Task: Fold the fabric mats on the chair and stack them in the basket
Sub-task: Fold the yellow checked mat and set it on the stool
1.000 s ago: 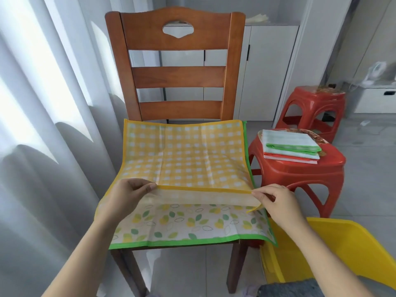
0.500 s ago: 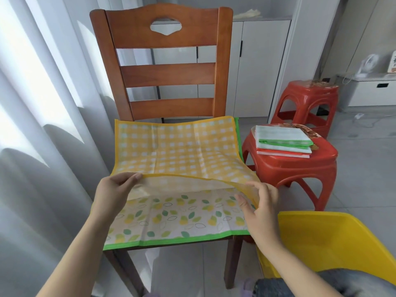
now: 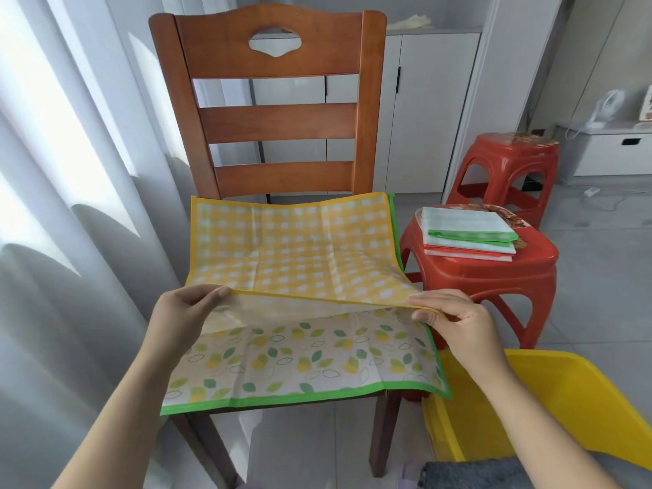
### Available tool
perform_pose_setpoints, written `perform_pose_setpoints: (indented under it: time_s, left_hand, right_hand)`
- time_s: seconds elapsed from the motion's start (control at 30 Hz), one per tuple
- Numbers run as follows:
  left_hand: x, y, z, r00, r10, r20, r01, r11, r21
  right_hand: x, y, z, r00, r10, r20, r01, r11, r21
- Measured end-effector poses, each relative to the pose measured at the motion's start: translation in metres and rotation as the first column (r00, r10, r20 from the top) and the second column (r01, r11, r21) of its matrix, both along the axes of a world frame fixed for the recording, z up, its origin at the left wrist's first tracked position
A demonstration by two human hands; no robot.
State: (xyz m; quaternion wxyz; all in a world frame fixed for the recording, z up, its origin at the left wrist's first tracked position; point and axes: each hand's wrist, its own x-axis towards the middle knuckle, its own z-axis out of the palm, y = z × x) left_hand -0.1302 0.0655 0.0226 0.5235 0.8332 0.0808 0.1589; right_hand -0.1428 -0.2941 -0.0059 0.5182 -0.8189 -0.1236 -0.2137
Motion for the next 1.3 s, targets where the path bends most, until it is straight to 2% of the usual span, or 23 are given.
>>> perform_pose_setpoints:
  time_s: [0.13,0.43,0.63,0.8,0.9,1.03,1.17,1.3]
  left_hand:
    - [0.001,-0.003,0.002,1.0,0.011,0.001,-0.011,1.0,-0.019]
    - [0.0,0.0,0.004,1.0,0.015,0.002,-0.015,1.0,0.001]
    - [0.005,0.002,0.014,0.999,0.019,0.041,-0.025,0.99,0.142]
    - [0.047,0.001,0.013,0.998,0.06,-0.024,-0.047,0.929,0.366]
    - [0.078,-0.007,0.001,0.994,0.075,-0.074,-0.031,0.879,0.476]
    - [0.112,-0.02,-0.029,0.98,0.047,-0.196,0.077,0.81,0.581]
    - [0.128,-0.024,-0.055,0.961,0.041,-0.274,0.153,0.746,0.649]
    - [0.136,-0.026,-0.067,0.978,0.023,-0.209,0.126,0.732,0.67]
  right_hand:
    - [0.004,-0.015,0.009,0.993,0.039,-0.111,-0.035,0.999,0.039]
    - [0.018,-0.026,0.023,0.985,-0.034,-0.169,0.055,0.992,0.115]
    - [0.041,-0.012,0.028,0.976,-0.148,-0.16,0.169,0.978,0.121]
    - [0.084,-0.012,0.016,0.951,-0.238,-0.198,0.226,0.971,-0.081]
    - [0.109,-0.017,-0.005,0.905,-0.306,-0.296,0.228,0.936,-0.268]
    - [0.13,-0.013,-0.037,0.793,-0.394,-0.465,0.104,0.839,-0.534]
    - [0.137,-0.009,-0.046,0.758,-0.423,-0.496,0.063,0.805,-0.59]
    - [0.137,-0.011,-0.048,0.754,-0.457,-0.472,0.088,0.782,-0.617]
